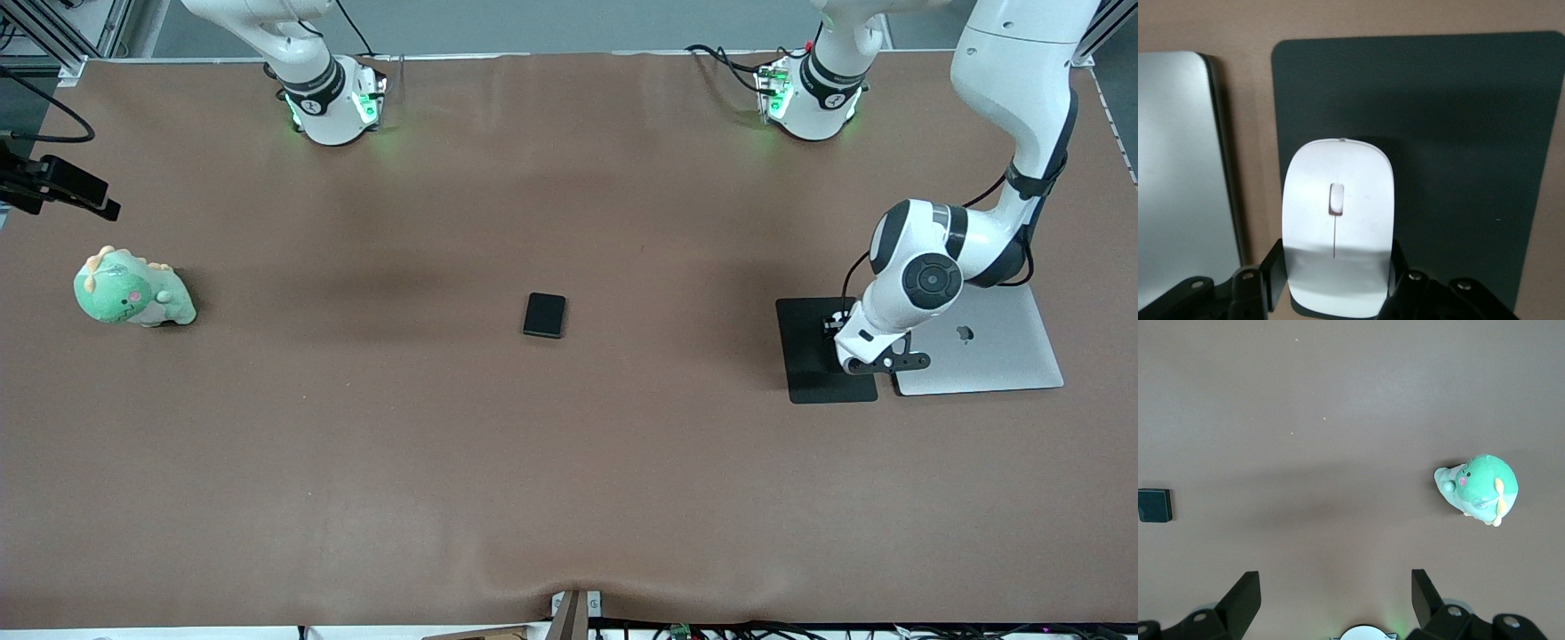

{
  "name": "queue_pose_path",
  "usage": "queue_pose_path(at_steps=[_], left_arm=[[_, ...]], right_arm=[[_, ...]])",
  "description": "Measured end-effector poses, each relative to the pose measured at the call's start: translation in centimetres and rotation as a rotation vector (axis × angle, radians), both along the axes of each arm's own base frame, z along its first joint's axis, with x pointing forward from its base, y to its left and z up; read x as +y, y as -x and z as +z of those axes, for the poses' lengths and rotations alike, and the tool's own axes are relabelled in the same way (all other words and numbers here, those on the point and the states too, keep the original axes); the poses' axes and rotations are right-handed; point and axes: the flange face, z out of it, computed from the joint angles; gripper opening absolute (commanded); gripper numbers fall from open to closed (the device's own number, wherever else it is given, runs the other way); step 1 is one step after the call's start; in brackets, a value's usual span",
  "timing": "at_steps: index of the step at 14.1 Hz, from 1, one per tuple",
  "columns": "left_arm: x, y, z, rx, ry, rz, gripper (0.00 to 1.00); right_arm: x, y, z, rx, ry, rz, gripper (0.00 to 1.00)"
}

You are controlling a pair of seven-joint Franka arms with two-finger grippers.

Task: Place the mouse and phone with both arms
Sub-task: 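Release the mouse on the pad while the right gripper reaches out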

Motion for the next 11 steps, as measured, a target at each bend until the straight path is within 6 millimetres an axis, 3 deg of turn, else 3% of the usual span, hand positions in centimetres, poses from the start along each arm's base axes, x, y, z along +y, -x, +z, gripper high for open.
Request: queue_pose_path(at_steps=[3,5,7,8,9,10,11], left_arm=[[-1.8,0.4,-0.5,0.010,0.012,-0.030,0.07],[-2.0,0.3,-0.7,0.005,0.017,-0.033,0.11],[-2.0,0.2,-0.8,-0.005,0.022,-0.032,0.22],[-2.0,0.0,-0.8,-0.010,0.024,-0.032,0.37],[-2.0,-0.2,-0.9,-0.015,0.027,-0.032,0.77],[-2.0,-0.4,-0.9,-0.019,0.028,-0.032,1.00],[-2.1,-0.7,-0.9,-0.024,0.030,-0.031,1.00]], right_arm=[[0.6,-1.0,-1.8,0.032,-0.001,0.017,1.00],[1.9,-2.3,-4.1,0.071,-0.001,0.041,1.00],[4.0,-3.5,-6.1,0.091,0.002,0.077,1.00],[5.2,-3.9,-6.8,0.101,0.003,0.098,1.00],[6.5,-4.2,-7.4,0.106,0.005,0.119,1.00],[7.7,-4.5,-7.9,0.101,0.006,0.138,1.00],[8.9,-4.9,-8.3,0.088,0.007,0.158,1.00]])
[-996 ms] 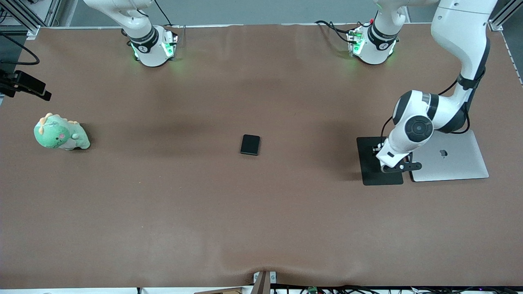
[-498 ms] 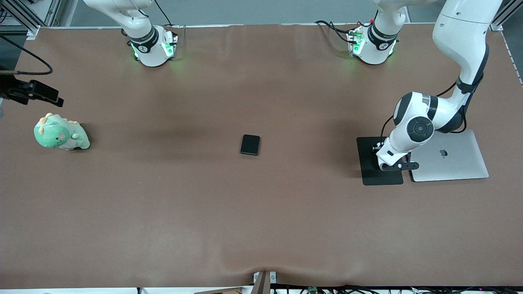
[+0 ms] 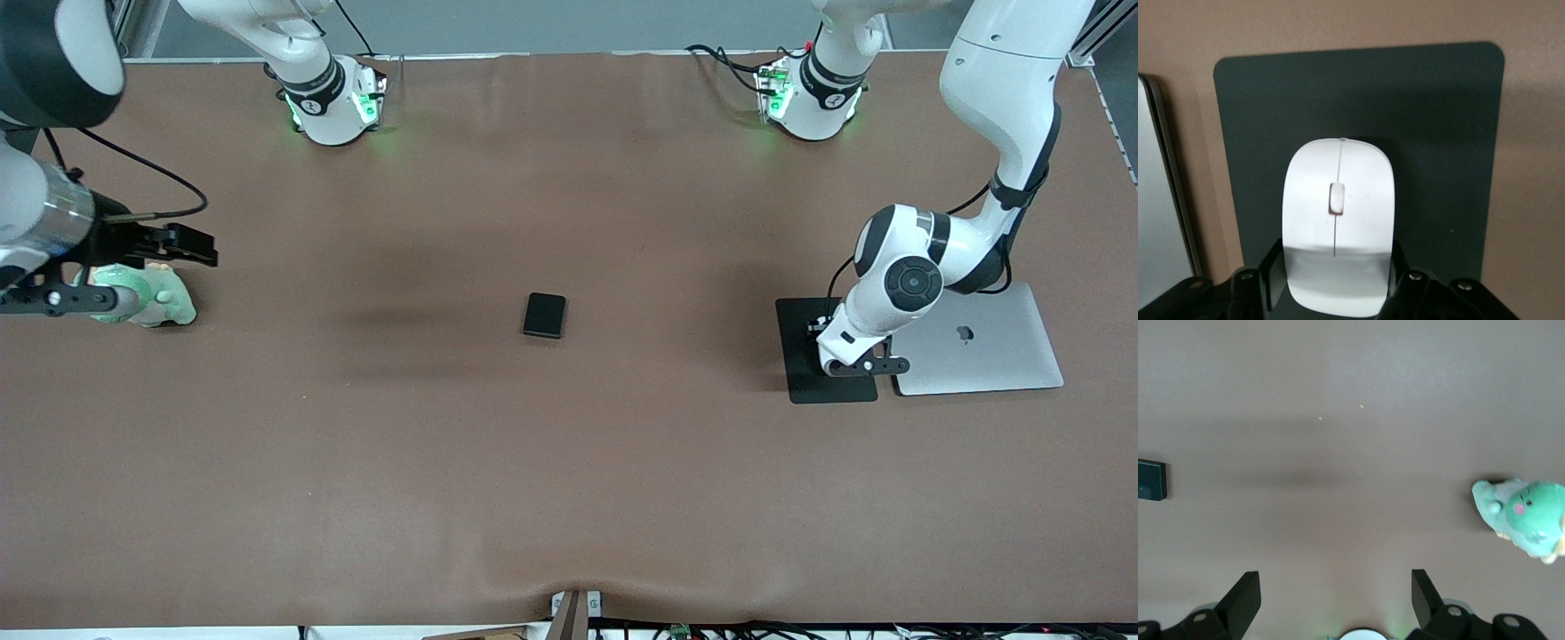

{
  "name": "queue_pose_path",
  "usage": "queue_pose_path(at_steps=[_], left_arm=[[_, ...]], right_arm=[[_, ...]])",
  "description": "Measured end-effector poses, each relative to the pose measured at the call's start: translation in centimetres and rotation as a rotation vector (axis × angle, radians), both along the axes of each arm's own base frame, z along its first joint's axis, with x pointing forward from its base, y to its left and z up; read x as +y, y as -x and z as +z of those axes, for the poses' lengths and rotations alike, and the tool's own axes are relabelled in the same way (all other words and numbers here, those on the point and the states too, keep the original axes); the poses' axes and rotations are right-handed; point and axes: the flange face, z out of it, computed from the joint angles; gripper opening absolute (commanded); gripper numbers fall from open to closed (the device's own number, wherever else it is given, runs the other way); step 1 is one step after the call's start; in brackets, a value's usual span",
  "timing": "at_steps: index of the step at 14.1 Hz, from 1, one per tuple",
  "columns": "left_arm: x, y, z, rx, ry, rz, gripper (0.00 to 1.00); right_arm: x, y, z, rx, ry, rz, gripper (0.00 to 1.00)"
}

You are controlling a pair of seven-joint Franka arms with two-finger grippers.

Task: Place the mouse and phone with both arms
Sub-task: 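Release the mouse on the pad while the right gripper reaches out, then raise the left gripper away while the right gripper reaches the phone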

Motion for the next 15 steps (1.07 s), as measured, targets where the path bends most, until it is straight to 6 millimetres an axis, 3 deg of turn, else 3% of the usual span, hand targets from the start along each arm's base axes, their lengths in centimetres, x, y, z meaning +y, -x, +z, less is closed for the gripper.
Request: queue_pose_path(at_steps=[3,5,7,9,11,13,15], left_arm=[[-0.1,-1.4,1.3,-0.041,0.006,0.006,1.00],[-0.4,-3.5,5.1,-0.112,0.006,0.007,1.00],[-1.3,-5.5,11.4,-0.147,-0.016,0.006,1.00],[-2.2,-6.9,19.3,-0.146,-0.054,0.021,1.00],[-2.3,-7.0,27.4,-0.110,-0.072,0.070,1.00],[-1.0,-6.0,34.0,-0.064,-0.068,0.127,1.00],[1.7,-5.0,38.8,-0.061,-0.019,0.120,1.00]], right_arm=[[4.1,-0.7,-1.1,-0.031,-0.009,0.059,1.00],[6.4,-1.0,-1.9,-0.037,-0.037,0.076,1.00],[8.3,-1.4,-2.9,-0.045,-0.042,0.045,1.00],[10.2,-1.7,-4.1,-0.050,-0.041,0.020,1.00],[12.6,-1.9,-5.5,-0.053,-0.037,0.000,1.00],[15.6,-2.0,-7.3,-0.057,-0.030,-0.034,1.00],[18.7,-2.0,-9.8,-0.055,-0.024,-0.049,1.00]])
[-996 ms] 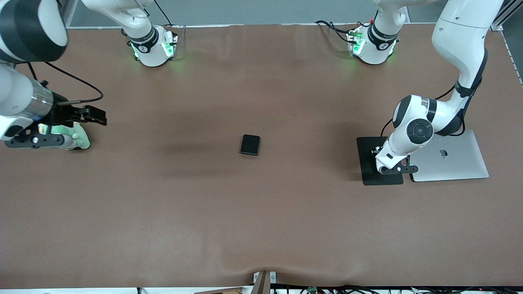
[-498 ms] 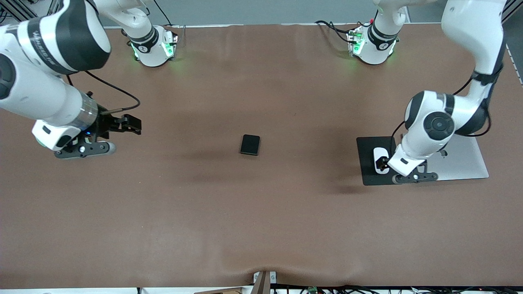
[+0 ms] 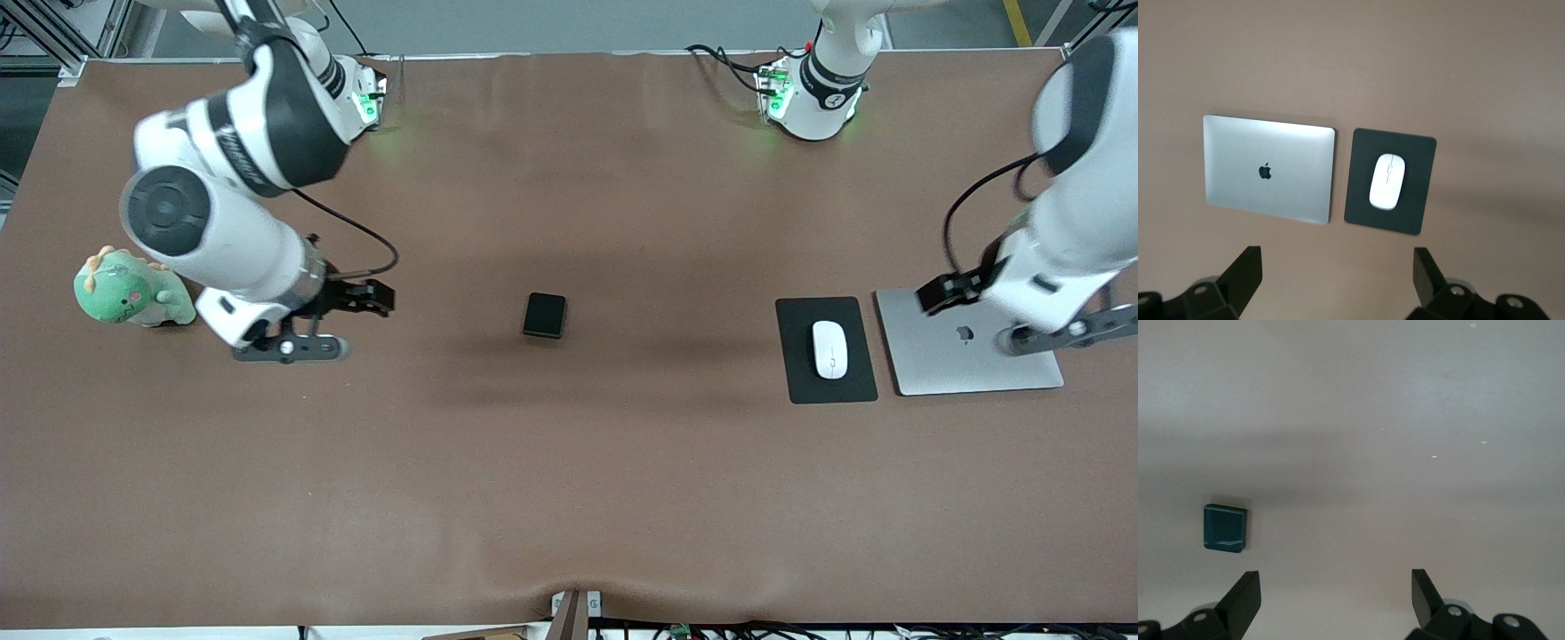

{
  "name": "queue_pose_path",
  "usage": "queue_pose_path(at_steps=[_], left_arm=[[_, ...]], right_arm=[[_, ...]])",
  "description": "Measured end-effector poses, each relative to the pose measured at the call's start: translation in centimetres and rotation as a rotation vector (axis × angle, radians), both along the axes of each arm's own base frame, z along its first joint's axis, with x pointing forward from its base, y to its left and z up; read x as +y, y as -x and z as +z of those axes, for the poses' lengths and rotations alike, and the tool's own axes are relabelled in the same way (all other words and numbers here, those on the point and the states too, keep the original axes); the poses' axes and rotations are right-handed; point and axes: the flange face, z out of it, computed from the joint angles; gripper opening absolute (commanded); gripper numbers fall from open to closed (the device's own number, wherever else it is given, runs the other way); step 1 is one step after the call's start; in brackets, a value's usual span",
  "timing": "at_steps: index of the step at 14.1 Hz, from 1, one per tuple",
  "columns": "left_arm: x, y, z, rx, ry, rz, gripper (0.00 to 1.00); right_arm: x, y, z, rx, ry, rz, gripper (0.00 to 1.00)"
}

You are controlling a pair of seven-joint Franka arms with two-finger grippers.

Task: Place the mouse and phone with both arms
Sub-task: 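Raise the left gripper away while the right gripper reaches the phone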

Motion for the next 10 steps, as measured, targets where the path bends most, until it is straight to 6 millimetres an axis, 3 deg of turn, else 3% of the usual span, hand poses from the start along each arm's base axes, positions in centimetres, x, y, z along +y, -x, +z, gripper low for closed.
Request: queue_pose_path(at_steps=[2,4,7,10], left_arm=[[2.6,1.1,3.7,-0.041,0.058,-0.015,1.00],[3.9,2.8,6.7,-0.076,0.078,-0.013,1.00],[2.4,5.8,10.0,-0.089,0.082,-0.029,1.00],[1.5,7.9,11.5,-0.099,0.080,-0.046,1.00]], right_arm=[[3.6,0.1,-3.1,-0.003,0.007,-0.023,1.00],[7.5,0.8,-6.4,-0.011,0.016,-0.052,1.00],[11.8,1.7,-10.6,-0.026,0.022,-0.067,1.00],[14.0,2.2,-14.4,-0.032,0.027,-0.067,1.00]])
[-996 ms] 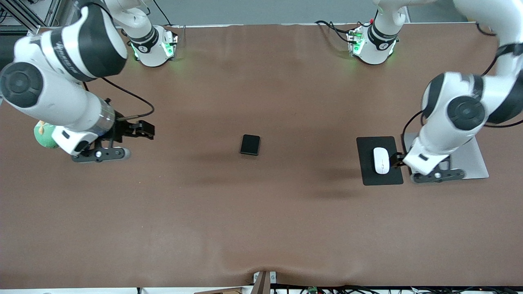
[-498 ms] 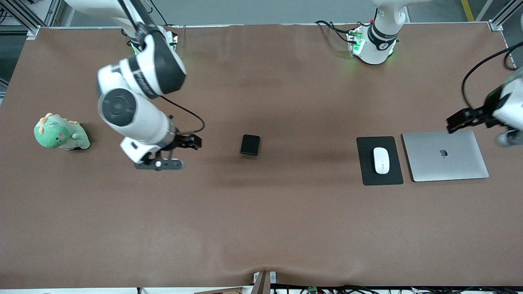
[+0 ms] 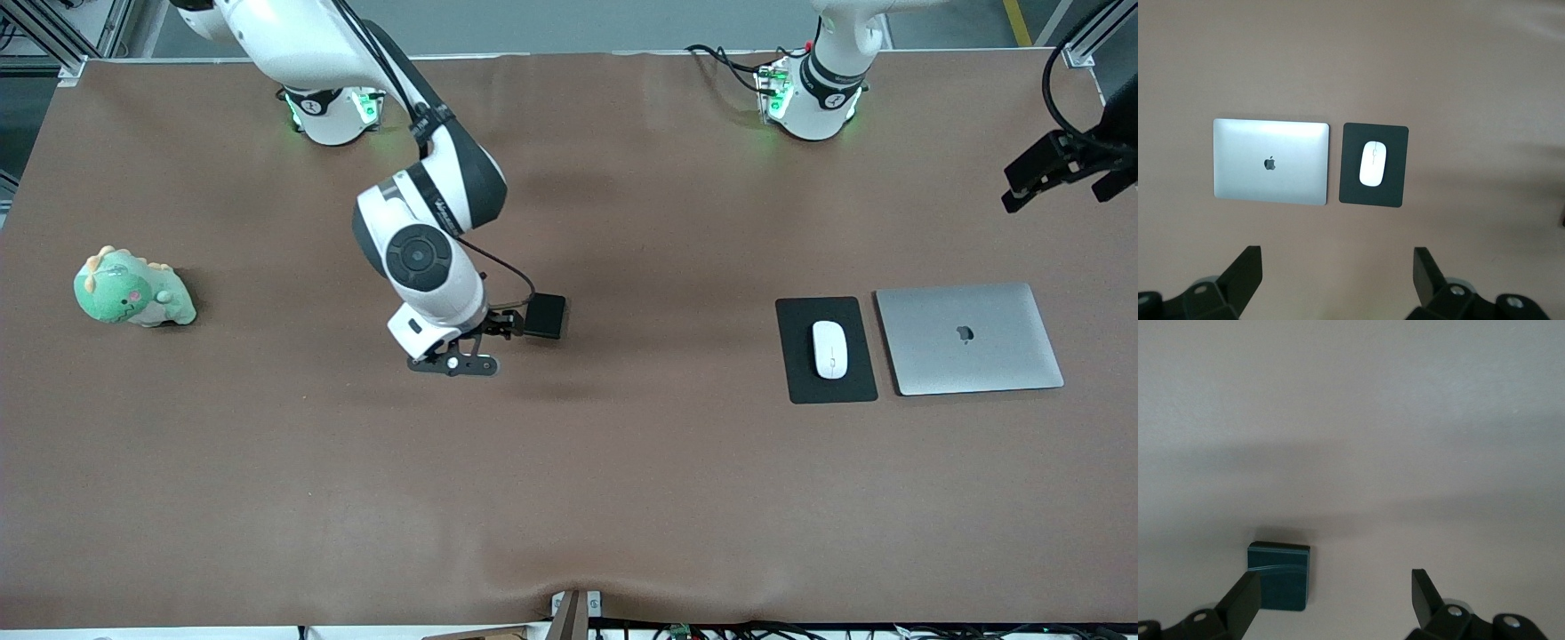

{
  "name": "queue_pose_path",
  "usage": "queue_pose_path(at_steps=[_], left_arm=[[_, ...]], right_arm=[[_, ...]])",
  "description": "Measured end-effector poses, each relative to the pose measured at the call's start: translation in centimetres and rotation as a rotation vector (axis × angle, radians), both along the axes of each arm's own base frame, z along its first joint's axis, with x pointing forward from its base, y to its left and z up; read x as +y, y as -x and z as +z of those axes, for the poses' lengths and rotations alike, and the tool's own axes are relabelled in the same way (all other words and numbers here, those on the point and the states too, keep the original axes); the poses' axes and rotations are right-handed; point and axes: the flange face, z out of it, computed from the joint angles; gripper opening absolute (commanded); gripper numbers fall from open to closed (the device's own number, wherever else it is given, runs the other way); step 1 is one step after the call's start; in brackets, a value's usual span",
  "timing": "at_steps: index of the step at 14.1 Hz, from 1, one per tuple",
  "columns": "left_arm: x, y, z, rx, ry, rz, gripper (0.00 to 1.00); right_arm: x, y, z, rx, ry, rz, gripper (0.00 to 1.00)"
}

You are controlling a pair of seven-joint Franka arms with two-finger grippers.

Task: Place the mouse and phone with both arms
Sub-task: 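Raise the left gripper away while the right gripper reaches the phone, then lower the right gripper and grasp the black phone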

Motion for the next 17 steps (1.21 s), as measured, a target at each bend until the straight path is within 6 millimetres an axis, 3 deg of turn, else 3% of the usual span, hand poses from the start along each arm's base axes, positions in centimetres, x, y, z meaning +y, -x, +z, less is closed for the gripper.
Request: queue_pose_path(at_steps=[3,7,13,17], left_arm=[[0.2,1.0,0.2,0.000,0.004,0.000,1.00],[0.3,1.0,-0.4,0.013,0.003,0.003,1.00],[0.1,0.9,-0.7,0.020,0.002,-0.001,1.00],[0.4,0.7,-1.1,0.027,0.002,0.003,1.00]], right_arm=[[1.0,0.4,-3.1,0.039,-0.032,-0.030,1.00],[1.4,0.4,-5.4,0.055,-0.061,-0.058,1.00],[3.4,2.5,-10.6,0.048,-0.062,-0.043,1.00],[4.8,3.9,-11.5,0.078,-0.100,-0.074,1.00]])
